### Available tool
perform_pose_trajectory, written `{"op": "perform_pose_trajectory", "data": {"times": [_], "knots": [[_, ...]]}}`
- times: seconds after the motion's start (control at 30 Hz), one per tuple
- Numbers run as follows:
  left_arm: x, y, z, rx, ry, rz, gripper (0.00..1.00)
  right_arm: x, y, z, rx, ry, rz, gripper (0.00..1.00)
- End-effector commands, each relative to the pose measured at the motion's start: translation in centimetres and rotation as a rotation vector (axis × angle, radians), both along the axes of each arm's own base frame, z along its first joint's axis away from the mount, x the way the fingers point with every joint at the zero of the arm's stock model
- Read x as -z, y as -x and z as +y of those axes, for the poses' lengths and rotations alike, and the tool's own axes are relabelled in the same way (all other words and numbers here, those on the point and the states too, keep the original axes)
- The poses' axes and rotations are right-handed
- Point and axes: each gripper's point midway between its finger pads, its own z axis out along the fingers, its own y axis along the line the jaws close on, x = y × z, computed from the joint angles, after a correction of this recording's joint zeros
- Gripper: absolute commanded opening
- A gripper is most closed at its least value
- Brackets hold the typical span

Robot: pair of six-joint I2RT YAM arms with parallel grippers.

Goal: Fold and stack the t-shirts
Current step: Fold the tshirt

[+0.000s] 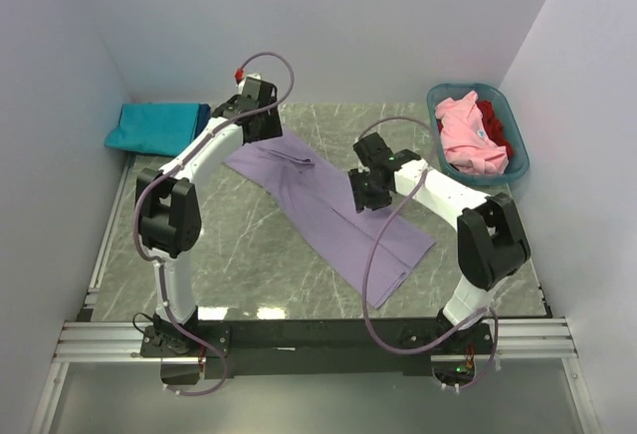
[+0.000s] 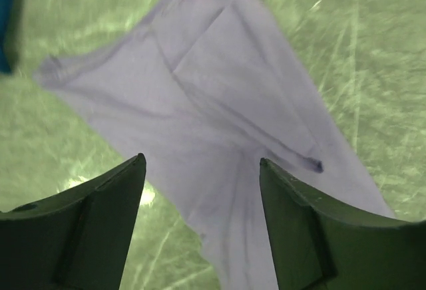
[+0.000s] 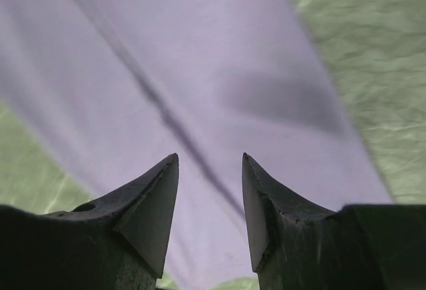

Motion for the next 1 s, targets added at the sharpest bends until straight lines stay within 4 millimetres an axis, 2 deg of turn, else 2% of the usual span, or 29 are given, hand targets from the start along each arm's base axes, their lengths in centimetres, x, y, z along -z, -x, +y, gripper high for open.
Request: {"op": "perform_pose_trajectory", "data": {"times": [0.0, 0.17, 0.2, 0.27, 0.3, 0.53, 0.67, 0.8, 0.87, 0.9, 0.97], "knots": [[3.9, 1.7, 1.3, -0.136, 0.033, 0.107, 0.72, 1.1, -1.5, -0.1, 0.061, -0.018, 0.000, 0.50], [5.8, 0.6, 2.0, -0.169, 0.018, 0.130, 0.57, 3.7, -1.4, -0.7, 0.093, 0.027, 0.067, 0.47], [7.1, 0.5, 2.5, -0.180, -0.005, 0.159, 0.55, 4.0, -1.2, -0.7, 0.094, 0.029, 0.078, 0.46], [8.1, 0.1, 3.0, -0.188, -0.017, 0.176, 0.51, 4.9, -0.8, -1.0, 0.096, 0.048, 0.108, 0.45], [9.4, 0.1, 3.6, -0.199, -0.028, 0.203, 0.49, 5.3, -0.5, -1.2, 0.098, 0.060, 0.120, 0.44], [14.0, 0.9, 5.5, -0.223, -0.065, 0.314, 0.46, 6.8, 1.1, -1.9, 0.075, 0.111, 0.205, 0.38], [15.6, 0.8, 6.2, -0.220, -0.100, 0.357, 0.46, 7.4, 2.5, -1.0, 0.031, 0.116, 0.262, 0.38], [16.9, 0.0, 6.7, -0.195, -0.144, 0.371, 0.47, 8.1, 5.1, 0.8, -0.058, 0.125, 0.343, 0.38], [16.4, -1.2, 6.4, -0.176, -0.145, 0.344, 0.49, 8.2, 6.1, 1.7, -0.096, 0.131, 0.373, 0.38], [16.9, -1.5, 6.4, -0.158, -0.160, 0.352, 0.49, 8.1, 6.6, 2.2, -0.120, 0.126, 0.386, 0.38], [16.4, -2.7, 5.5, -0.120, -0.134, 0.328, 0.50, 8.2, 7.6, 3.7, -0.173, 0.136, 0.399, 0.38]]}}
